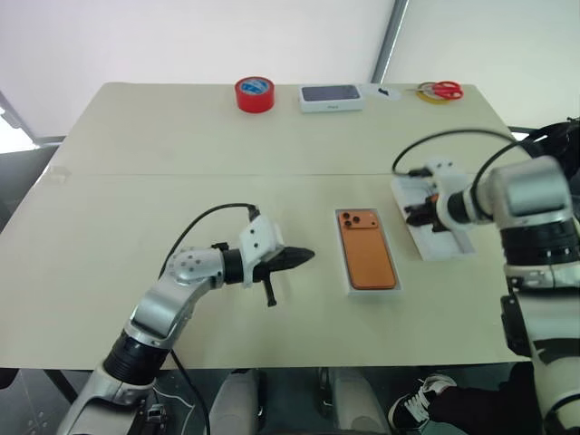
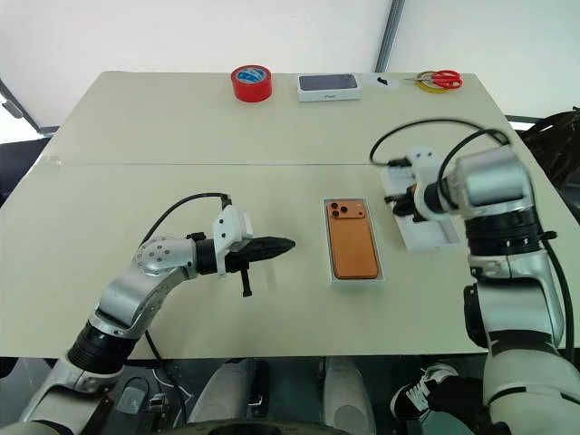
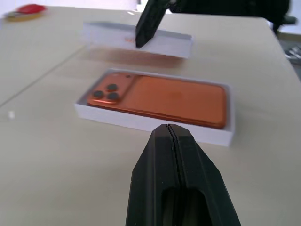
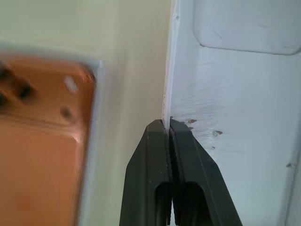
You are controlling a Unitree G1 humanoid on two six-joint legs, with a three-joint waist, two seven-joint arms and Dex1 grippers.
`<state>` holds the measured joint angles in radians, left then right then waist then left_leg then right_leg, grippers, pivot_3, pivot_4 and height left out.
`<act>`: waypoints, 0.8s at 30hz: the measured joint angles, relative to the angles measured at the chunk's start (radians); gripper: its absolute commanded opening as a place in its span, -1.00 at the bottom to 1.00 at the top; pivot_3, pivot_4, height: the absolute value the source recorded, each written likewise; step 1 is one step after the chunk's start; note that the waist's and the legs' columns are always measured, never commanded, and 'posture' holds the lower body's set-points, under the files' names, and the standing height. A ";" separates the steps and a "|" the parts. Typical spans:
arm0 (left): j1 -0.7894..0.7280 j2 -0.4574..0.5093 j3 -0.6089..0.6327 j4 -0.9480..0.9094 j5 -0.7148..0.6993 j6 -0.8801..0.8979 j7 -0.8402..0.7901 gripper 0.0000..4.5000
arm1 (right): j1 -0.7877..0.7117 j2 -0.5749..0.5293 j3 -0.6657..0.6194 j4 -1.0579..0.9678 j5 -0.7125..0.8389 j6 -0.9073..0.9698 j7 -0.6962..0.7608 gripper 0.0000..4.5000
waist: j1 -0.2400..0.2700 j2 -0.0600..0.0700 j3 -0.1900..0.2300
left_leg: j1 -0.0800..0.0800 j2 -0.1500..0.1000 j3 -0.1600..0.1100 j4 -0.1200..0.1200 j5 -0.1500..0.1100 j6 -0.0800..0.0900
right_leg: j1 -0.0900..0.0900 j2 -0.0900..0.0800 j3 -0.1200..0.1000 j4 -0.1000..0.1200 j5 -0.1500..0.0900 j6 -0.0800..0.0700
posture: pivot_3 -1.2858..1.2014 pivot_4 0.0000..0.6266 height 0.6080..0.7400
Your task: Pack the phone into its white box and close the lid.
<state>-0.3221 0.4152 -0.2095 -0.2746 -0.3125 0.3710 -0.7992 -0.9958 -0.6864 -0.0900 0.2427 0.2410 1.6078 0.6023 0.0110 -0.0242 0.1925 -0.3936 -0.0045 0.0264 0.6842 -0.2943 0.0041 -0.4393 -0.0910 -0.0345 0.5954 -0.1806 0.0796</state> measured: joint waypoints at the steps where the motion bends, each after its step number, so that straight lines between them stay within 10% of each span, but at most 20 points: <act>1: 0.000 -0.013 0.028 0.003 -0.005 0.008 0.027 -1.00 | -0.021 0.007 -0.073 -0.002 0.044 0.000 -0.001 -0.99 | 0.000 0.000 0.000 | 0.000 0.001 -0.001 0.000 0.000 0.000 | 0.000 0.001 0.000 0.000 0.000 0.000 | 0.03 -0.52 0.95; 6: 0.008 -0.024 0.114 0.058 -0.029 0.013 0.071 -1.00 | 0.028 0.039 -0.192 -0.080 0.655 0.000 -0.103 -0.99 | -0.007 0.000 0.000 | 0.001 0.003 -0.002 -0.001 0.000 0.001 | 0.001 0.003 0.000 0.000 0.000 0.000 | 0.03 -0.52 0.95; 13: 0.004 0.029 0.126 0.114 -0.048 -0.005 -0.008 -1.00 | 0.199 0.038 0.005 -0.074 1.579 -0.126 -0.646 -0.99 | -0.002 0.000 0.000 | 0.001 0.002 -0.001 -0.001 0.000 0.001 | 0.002 0.002 0.000 0.000 0.000 0.000 | 0.03 -0.52 0.95; 24: -0.021 0.011 0.093 0.144 -0.027 -0.033 -0.040 -1.00 | 0.378 0.129 0.070 -0.179 1.700 -0.265 -0.877 -0.87 | 0.000 0.000 0.000 | 0.001 0.002 0.001 0.000 -0.001 0.001 | 0.001 0.002 0.002 0.000 0.000 0.000 | 0.03 -0.52 0.95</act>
<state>-0.3428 0.4264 -0.1167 -0.1307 -0.3397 0.3382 -0.8388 -0.6180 -0.5572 -0.0204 0.0634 1.9406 1.3425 -0.2748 0.0111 -0.0245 0.1921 -0.3929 -0.0024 0.0271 0.6844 -0.2948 0.0051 -0.4380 -0.0890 -0.0326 0.5952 -0.1806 0.0794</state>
